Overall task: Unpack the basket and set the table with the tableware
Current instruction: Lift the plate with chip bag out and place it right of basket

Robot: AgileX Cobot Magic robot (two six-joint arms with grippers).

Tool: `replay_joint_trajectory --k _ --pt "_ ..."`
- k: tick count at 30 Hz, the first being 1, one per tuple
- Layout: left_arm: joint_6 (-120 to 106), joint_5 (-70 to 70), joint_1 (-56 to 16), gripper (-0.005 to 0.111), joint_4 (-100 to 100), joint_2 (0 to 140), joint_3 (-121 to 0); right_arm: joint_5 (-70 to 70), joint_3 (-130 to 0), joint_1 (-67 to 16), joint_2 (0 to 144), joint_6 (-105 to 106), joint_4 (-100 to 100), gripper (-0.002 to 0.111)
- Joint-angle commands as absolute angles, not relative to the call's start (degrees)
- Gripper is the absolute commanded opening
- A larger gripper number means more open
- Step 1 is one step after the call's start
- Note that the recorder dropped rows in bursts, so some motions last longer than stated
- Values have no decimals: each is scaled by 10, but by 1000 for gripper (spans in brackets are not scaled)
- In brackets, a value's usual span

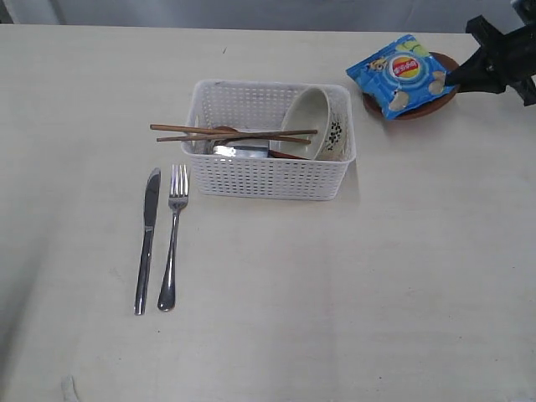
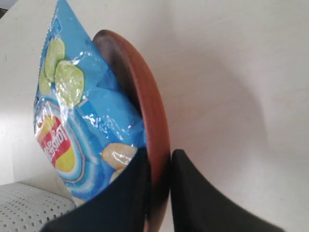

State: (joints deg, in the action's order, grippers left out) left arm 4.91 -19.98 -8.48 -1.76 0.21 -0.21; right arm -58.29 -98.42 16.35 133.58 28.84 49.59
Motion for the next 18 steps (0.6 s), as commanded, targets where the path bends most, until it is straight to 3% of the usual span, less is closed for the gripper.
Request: replay_joint_trajectory --k 1,4,6,12,18 --pt "47 -199 -87 0 -17 0 0 -578 -983 166 1345 280 493 0" --pt "47 -199 -87 0 -17 0 0 -576 -983 166 1346 279 494 1" --pt "47 -199 -87 0 -17 0 0 -576 -984 166 1346 279 494 9" --pt "47 -199 -87 0 -17 0 0 -578 -986 166 1341 285 493 50" --pt "47 -199 -87 0 -17 0 0 -601 -1016 183 1298 283 487 51"
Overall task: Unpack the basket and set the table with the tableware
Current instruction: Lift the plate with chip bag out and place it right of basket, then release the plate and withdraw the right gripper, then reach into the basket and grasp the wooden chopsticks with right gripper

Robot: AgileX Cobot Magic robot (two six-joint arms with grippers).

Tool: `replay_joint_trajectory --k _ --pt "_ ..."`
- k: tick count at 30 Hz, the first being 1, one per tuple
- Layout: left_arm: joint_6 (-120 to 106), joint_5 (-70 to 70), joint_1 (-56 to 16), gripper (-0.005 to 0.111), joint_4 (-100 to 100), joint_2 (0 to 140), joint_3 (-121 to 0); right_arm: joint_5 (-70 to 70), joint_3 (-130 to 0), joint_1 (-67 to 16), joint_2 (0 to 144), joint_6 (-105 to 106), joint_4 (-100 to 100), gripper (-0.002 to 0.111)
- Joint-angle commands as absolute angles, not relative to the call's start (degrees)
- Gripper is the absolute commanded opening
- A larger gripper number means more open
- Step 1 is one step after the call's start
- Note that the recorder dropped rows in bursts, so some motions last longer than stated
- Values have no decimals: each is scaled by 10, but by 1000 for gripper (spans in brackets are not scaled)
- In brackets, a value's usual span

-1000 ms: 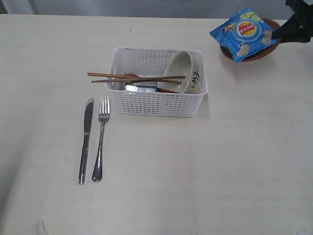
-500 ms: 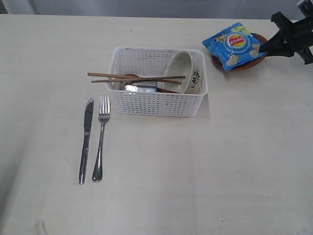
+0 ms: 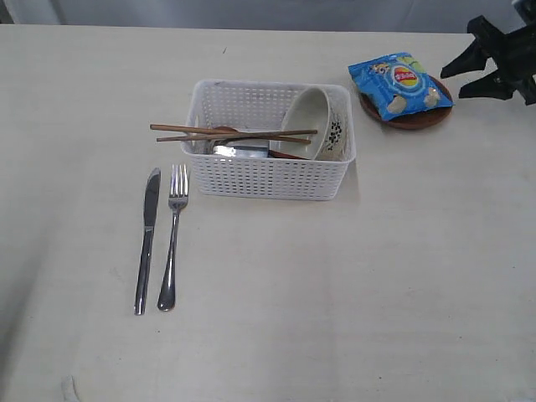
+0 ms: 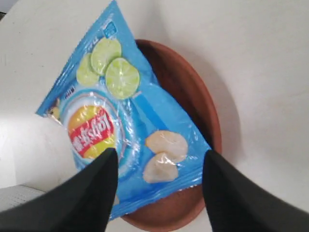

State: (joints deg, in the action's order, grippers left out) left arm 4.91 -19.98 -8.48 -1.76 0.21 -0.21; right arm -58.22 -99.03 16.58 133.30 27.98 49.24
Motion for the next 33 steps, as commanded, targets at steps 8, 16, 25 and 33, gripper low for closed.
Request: replay_joint_trajectory --k 8,16,25,33 --pt "47 -199 -87 0 -17 0 0 -663 -1060 177 1216 327 587 46" --pt "47 -199 -87 0 -17 0 0 -700 -1094 22 1163 450 619 41" --pt "47 -199 -87 0 -17 0 0 -666 -1094 -237 1175 525 304 41" --pt "47 -199 -87 0 -17 0 0 -683 -1093 -345 1218 497 193 44"
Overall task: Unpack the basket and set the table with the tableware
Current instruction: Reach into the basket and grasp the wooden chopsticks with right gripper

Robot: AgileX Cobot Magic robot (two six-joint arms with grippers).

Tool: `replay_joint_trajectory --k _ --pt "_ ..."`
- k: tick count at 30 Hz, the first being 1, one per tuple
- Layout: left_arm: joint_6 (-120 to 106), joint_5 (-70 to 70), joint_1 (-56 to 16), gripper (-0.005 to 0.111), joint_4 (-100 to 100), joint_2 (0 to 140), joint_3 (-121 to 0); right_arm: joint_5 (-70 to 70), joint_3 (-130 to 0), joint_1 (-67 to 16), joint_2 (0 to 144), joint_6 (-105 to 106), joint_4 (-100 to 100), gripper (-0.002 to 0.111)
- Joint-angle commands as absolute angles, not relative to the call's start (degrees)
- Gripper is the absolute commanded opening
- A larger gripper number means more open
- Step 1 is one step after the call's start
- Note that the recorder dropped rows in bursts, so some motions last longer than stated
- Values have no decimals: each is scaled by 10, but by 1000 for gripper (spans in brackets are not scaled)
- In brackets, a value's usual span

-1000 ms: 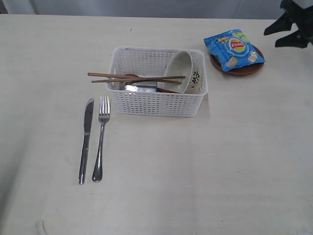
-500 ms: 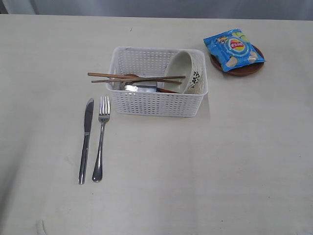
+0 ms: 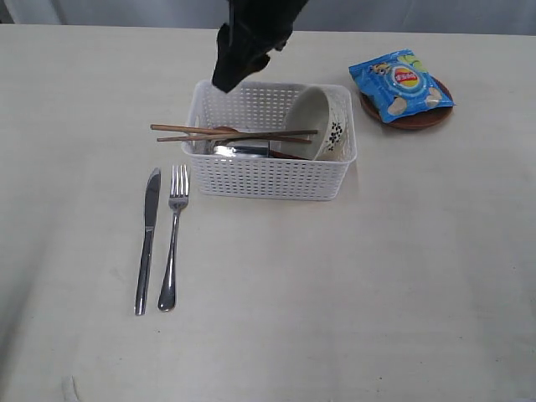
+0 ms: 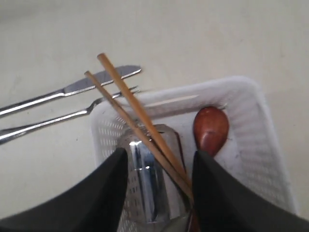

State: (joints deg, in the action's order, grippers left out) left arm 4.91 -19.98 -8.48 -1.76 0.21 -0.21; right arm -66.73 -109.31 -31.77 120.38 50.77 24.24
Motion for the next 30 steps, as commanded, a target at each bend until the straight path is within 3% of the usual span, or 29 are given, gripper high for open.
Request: replay_joint_trajectory --k 1,5,30 --pt "47 -199 -87 0 -17 0 0 -686 -1091 -348 1222 497 195 47" --pt "47 -199 -87 0 -17 0 0 -681 -1089 -355 1231 497 204 55" --pt "47 -199 -87 0 -17 0 0 -588 -1089 -355 1302 497 209 53"
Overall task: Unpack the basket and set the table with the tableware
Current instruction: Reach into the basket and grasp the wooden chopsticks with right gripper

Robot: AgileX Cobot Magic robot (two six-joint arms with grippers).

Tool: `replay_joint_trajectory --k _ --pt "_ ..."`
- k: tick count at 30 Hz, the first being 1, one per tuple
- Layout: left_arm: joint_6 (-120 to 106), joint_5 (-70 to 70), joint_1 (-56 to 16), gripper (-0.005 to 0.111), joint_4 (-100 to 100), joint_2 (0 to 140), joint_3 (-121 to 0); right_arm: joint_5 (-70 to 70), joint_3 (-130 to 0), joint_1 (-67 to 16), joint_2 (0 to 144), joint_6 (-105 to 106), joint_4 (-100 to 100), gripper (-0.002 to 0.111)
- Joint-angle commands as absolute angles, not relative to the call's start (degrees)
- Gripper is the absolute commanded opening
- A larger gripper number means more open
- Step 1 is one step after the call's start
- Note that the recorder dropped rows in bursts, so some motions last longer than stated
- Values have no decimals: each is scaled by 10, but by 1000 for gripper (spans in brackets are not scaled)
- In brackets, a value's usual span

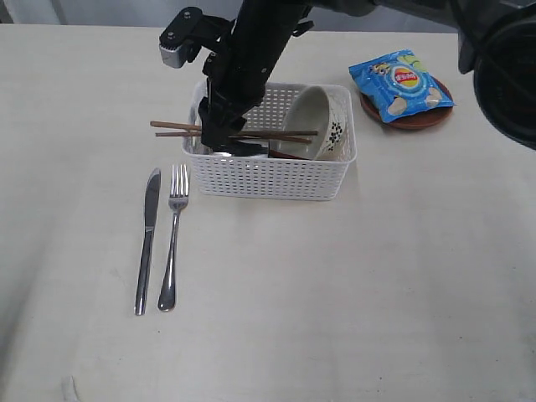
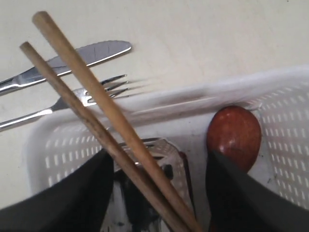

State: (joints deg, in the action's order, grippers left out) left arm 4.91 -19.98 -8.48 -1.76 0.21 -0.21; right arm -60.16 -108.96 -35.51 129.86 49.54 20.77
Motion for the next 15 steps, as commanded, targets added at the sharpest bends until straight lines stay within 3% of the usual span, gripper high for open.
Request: replay_joint_trajectory --k 1,7,15 --pt "47 -199 -87 0 -17 0 0 -585 -1089 -355 1302 497 209 50" --pt "47 -199 -87 0 -17 0 0 -579 -1089 -355 1302 514 209 2" --pt "47 -199 -87 0 -17 0 0 -576 -1092 -355 1294 521 209 0"
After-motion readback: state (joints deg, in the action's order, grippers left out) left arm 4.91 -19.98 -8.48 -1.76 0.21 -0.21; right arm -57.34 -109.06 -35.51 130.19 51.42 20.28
